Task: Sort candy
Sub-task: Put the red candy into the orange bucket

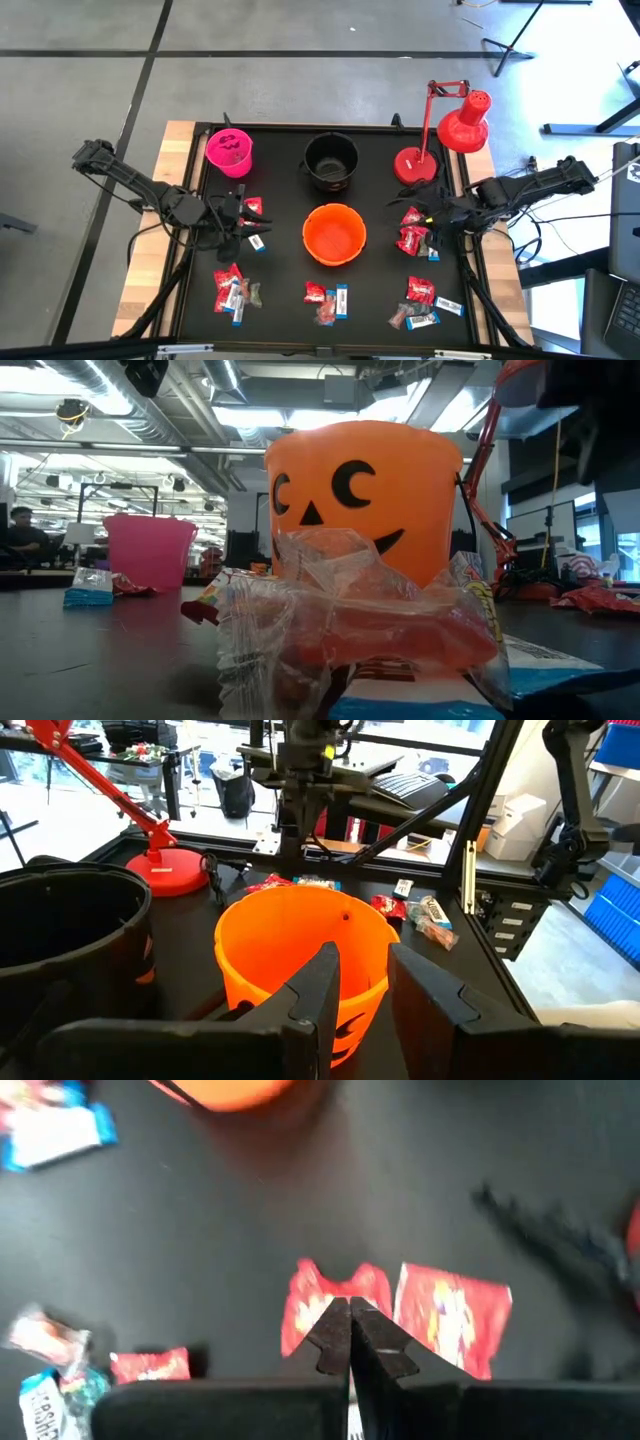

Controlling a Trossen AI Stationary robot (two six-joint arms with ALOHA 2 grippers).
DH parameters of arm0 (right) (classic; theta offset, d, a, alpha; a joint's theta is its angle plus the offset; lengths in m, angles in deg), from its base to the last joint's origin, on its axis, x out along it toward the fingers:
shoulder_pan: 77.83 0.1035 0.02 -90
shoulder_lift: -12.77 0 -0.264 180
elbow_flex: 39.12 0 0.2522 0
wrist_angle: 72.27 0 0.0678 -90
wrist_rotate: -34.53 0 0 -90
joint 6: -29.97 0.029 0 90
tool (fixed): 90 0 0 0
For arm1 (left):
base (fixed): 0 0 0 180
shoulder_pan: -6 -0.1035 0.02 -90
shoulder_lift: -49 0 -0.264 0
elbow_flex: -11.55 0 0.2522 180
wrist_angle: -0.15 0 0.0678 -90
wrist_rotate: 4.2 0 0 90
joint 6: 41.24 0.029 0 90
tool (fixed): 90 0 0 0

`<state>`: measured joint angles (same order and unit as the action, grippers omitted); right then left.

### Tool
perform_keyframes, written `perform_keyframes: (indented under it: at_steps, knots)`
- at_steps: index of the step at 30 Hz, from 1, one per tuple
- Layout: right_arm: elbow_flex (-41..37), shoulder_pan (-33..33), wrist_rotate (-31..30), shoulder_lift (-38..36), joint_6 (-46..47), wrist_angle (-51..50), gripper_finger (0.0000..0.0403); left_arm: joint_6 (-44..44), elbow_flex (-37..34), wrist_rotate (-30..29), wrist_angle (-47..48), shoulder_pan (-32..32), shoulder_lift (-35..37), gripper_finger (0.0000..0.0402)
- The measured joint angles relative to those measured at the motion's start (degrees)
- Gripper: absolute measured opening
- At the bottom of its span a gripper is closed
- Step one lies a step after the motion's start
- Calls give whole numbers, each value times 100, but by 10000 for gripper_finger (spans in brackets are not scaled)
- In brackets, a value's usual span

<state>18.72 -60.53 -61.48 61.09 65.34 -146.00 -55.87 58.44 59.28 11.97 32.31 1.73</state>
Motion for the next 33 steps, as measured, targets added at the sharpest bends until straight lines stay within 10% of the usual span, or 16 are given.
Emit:
perform_keyframes:
  at_steps: [9,16,23,33]
  knots:
    - [-595,0,776,1,673,-86,7,-2,-2,0,0,-2,0,78]
    - [-1310,-2,970,2,788,1119,105,0,-2,0,44,-2,0,78]
    - [-1673,-2,323,38,770,1628,205,0,-2,-4,63,-2,0,78]
    - [-1800,-2,-100,311,764,1759,198,0,-2,-9,92,-1,0,78]
